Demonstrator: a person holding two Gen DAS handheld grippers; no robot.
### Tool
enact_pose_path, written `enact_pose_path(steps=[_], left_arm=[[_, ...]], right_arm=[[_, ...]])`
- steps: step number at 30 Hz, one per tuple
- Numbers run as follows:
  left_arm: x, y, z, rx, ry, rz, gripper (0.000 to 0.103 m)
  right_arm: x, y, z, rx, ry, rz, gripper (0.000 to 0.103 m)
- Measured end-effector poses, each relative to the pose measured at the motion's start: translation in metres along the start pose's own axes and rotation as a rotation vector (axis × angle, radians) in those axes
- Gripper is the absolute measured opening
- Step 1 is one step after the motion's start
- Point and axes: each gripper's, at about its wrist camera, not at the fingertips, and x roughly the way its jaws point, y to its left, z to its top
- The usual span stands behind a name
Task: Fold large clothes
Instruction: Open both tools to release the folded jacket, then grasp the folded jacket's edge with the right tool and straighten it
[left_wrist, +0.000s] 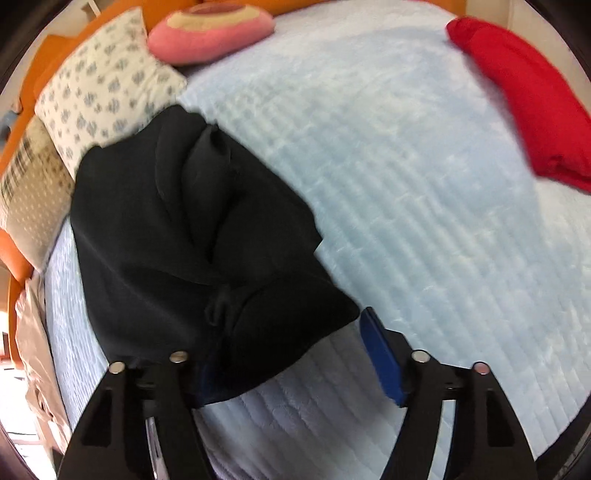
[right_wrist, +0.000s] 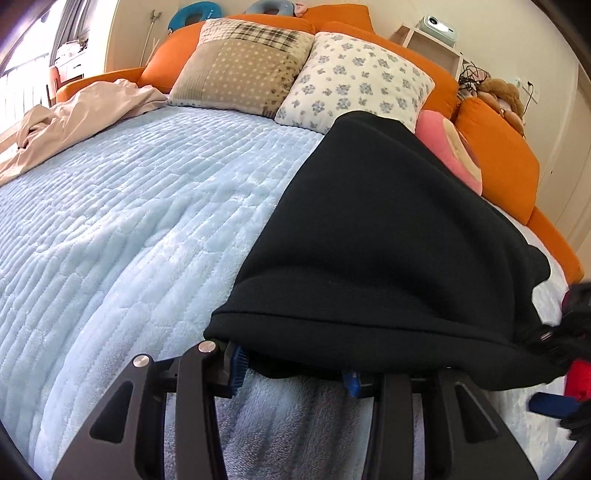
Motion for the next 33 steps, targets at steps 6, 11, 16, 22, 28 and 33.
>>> enact_pose_path(steps=[6,11,16,22,28,33], left_arm=[[-0.058,0.053,0.014,-0.097,-0.113,-0.128,0.076],[-0.06,0.115,0.046,-0.181,-0.091,-0.028,0.08],[0.001,0.117,0.06,-0.3,0.074,-0.033,0.079],[0.061,0.106,0.076,-0.295,0.241,-0.104,0.079],[0.065,0.131,0.089,-0.337,0.327,-0.231,0.079],[0.068,0.14,0.087,-0.341,0.298,-0.274,0.078]], right_arm=[[0.0,0.004,0.0,-0.03,-0.003,-0.025,0.04],[0.001,0.006,0.0,-0.041,-0.004,-0.035,0.04],[0.001,0.01,0.0,-0.065,-0.006,-0.058,0.04],[-0.003,0.004,-0.001,-0.054,-0.004,-0.038,0.04],[-0.038,0.006,-0.025,-0.232,-0.044,-0.028,0.061],[-0.078,-0.02,-0.072,-0.294,-0.123,-0.053,0.097]])
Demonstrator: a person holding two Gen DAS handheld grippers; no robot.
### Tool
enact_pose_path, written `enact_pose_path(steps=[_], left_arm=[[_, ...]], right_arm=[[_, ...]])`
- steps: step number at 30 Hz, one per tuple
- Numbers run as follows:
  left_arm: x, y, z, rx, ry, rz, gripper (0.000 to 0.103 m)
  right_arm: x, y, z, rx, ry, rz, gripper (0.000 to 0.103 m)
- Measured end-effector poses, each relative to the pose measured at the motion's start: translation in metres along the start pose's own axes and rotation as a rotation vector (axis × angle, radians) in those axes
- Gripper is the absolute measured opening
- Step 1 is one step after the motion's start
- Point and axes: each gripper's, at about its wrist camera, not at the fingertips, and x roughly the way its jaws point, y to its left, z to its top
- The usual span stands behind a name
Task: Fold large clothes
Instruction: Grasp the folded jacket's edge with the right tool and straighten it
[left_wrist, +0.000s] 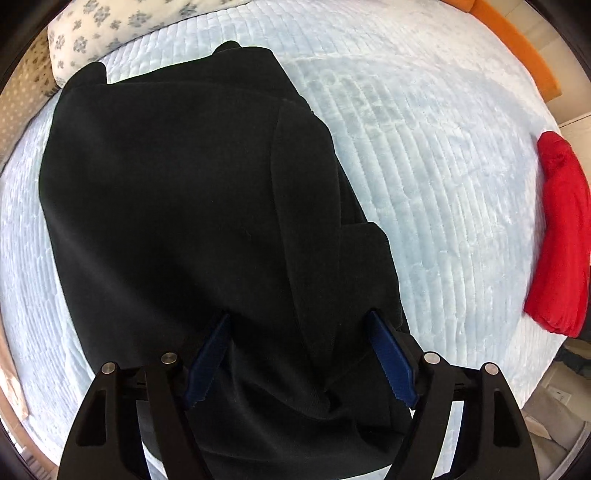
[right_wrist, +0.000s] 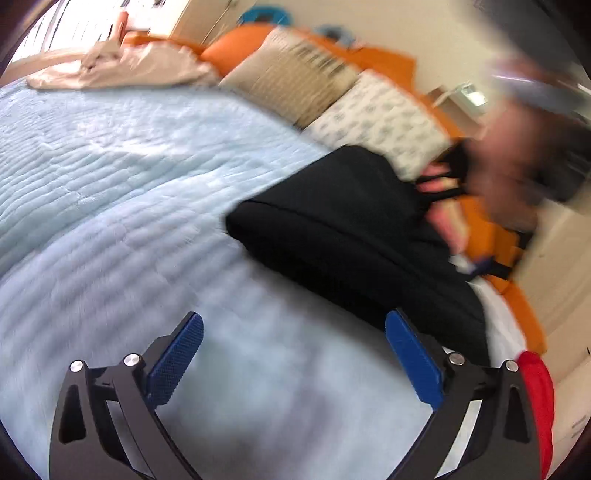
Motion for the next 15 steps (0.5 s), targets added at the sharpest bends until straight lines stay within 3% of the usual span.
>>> enact_pose_path(steps=[3,6,8,10,12,14,15], left_arm=[[-0.01,0.002,-0.007,0.03,-0.064,-0.043,0.077],[-0.041,0.007,-0.024,0.079,-0.163,-0.142,0.076],[-0.074,0.019,-0.042,0.112,-0.27,-0.196,0.08],[-0.099,0.039,-0.056,0.109,-0.381,-0.17,0.081],[-0.12,0.069,-0.078,0.07,-0.492,-0.154,0.083],[-0.125,0.099,-0.098,-0.003,-0.546,-0.173,0.083],[-0.123,0.119,-0.109,-0.05,-0.572,-0.198,0.083]], right_arm=[[-0.03,-0.047,-0.007,0.127,-0.07,0.034,0.097],[-0.057,-0.1,-0.003,0.273,-0.17,0.112,0.095],[-0.063,-0.13,0.003,0.355,-0.209,0.163,0.094],[-0.056,-0.158,0.01,0.432,-0.221,0.227,0.085],[-0.039,-0.182,0.018,0.501,-0.199,0.312,0.059],[-0.009,-0.206,0.026,0.574,-0.151,0.441,0.05],[0.005,-0.214,0.029,0.596,-0.128,0.486,0.05]])
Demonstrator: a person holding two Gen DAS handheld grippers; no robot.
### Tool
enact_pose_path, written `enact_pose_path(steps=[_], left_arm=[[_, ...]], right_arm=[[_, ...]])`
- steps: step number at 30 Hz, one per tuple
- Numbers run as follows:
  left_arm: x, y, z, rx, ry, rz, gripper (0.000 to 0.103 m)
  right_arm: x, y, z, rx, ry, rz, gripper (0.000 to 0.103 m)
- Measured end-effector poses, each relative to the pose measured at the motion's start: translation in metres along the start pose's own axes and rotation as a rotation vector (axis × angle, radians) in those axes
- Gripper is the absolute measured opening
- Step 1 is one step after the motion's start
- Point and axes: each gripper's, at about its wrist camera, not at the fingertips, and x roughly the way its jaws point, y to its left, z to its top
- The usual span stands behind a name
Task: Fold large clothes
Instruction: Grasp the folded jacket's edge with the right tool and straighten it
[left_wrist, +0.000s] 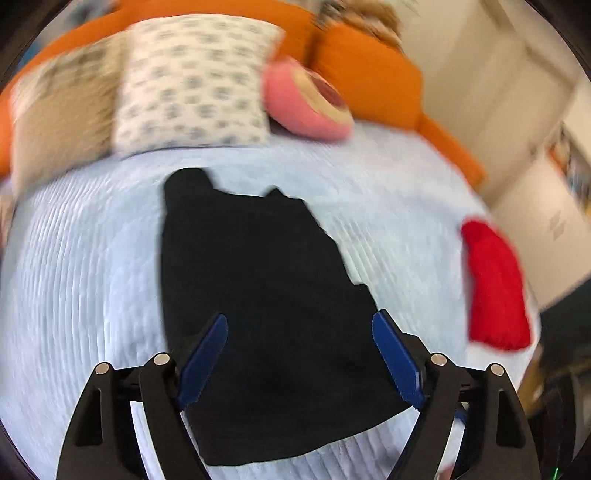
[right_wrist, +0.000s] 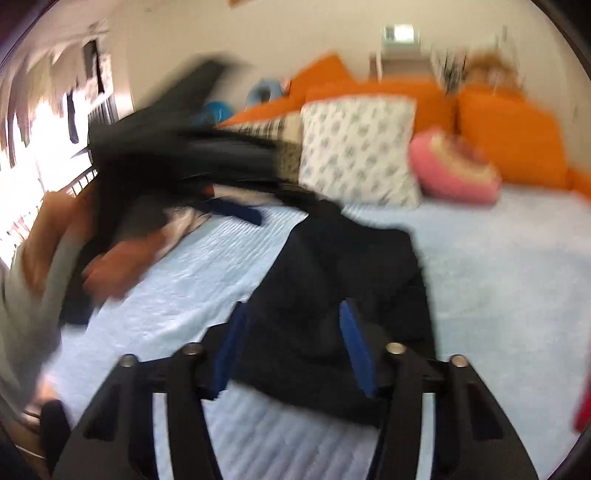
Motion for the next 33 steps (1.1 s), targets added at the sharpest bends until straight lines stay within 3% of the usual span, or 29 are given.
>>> enact_pose_path(steps=[2,4,6,10,11,12,15,17,22,25,27,31,33], left_arm=[[-0.006,0.027,-0.018,-0.047,-0.046,0.025,0.083],[0.001,0.035,-0.035,-0.055,-0.048,0.065,0.082],[0.025,0.047,-0.05,-0.082,-0.03,0.079,0.082],[0.056,0.054,-0.072,-0.096,0.008,0.107,0.081],[0.062,0.054,-0.075,-0.097,0.014,0.1,0.081],[0.066,0.055,-0.077,-0.11,0.021,0.083,0.081],[0.066,0.056,-0.084,-0.132,0.015,0.066,0.081],[0.063,0.052,-0.082,-0.133,-0.005,0.063,0.081],[0.045,0.032,-0.074,-0.095,-0.067,0.078,0.082],[0.052,0.022,-0.072,-0.057,-0.056,0.097,0.082],[0.065,0.017,-0.074,-0.043,-0.027,0.102,0.082],[0.091,0.006,-0.083,0.043,0.008,0.183,0.083],[0.097,0.002,-0.088,0.076,0.011,0.211,0.083]], right_arm=[[0.028,-0.019,0.016,0.034,0.08,0.006,0.049],[0.052,-0.034,0.027,0.019,0.14,-0.136,0.051],[0.072,-0.047,0.033,0.034,0.188,-0.202,0.051],[0.11,-0.074,0.029,0.124,0.311,-0.182,0.05],[0.115,-0.076,0.025,0.147,0.331,-0.152,0.045],[0.12,-0.08,0.024,0.156,0.345,-0.146,0.027],[0.127,-0.081,0.03,0.146,0.365,-0.107,0.011],[0.121,-0.083,0.041,0.161,0.352,-0.091,0.009],[0.108,-0.073,0.089,0.023,0.262,-0.185,0.008],[0.112,-0.08,0.099,-0.001,0.269,-0.216,0.008],[0.122,-0.096,0.09,0.008,0.291,-0.237,0.008],[0.15,-0.127,0.047,0.065,0.381,-0.235,0.008],[0.158,-0.13,0.029,0.072,0.365,-0.232,0.011]])
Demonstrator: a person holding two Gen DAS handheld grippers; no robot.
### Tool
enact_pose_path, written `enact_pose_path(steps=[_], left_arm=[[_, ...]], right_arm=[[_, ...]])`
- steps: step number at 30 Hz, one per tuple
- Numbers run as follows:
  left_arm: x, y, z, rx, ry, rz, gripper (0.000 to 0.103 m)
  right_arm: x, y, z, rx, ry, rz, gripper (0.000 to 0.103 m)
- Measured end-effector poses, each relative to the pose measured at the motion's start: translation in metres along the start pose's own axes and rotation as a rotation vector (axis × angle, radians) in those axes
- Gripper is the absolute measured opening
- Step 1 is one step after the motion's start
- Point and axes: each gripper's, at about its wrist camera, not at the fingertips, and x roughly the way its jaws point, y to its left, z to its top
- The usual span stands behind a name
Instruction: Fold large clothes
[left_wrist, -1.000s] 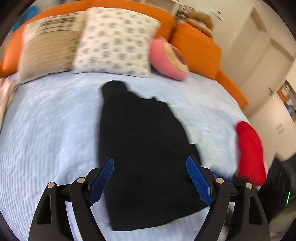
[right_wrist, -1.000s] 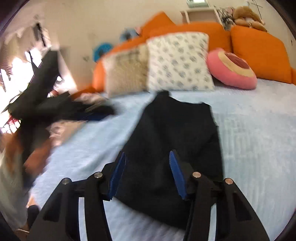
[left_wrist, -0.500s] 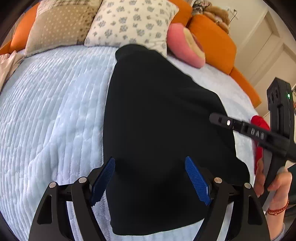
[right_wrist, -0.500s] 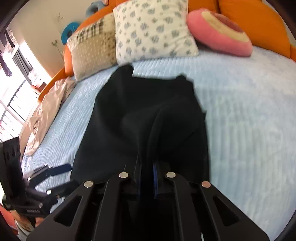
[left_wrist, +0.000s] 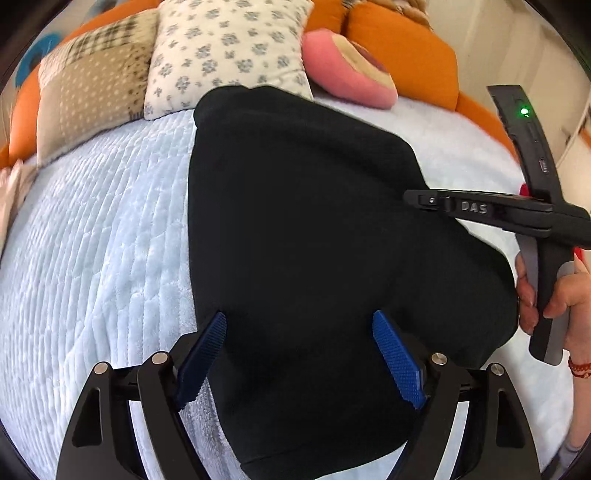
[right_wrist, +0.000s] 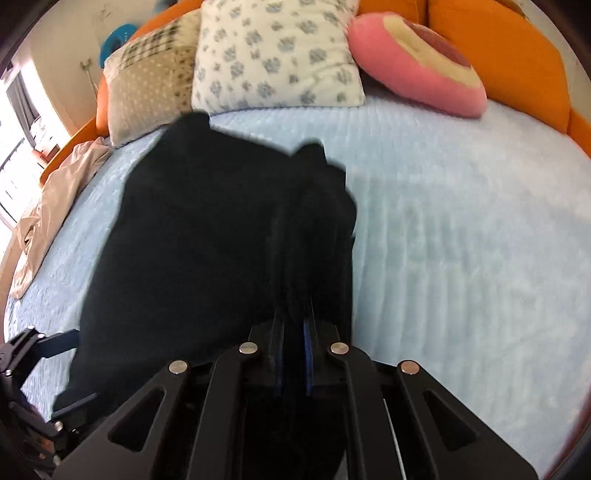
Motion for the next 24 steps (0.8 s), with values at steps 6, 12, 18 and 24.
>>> enact_pose_path(steps=[6,12,18,24], left_arm=[[0.002,-0.004,-0.008,0.042,-0.011,0.039,0.083],[0.001,-0.004,-0.015,0.046,-0.037,0.043,0.083],[0.0,-0.006,-0.017,0.035,-0.042,0.038,0.083],[0.001,-0.007,-0.018,0.04,-0.048,0.025,0.084]], right_arm=[[-0.038,0.009,0.004,-0.026,-0.115,-0.156,0.084],[-0.086,0.013,0.038,0.01,-0.275,-0.083,0.062],[-0.015,0.021,0.081,0.059,-0.1,0.027,0.02],[0.054,-0.003,0.068,0.114,0.043,-0.08,0.018]])
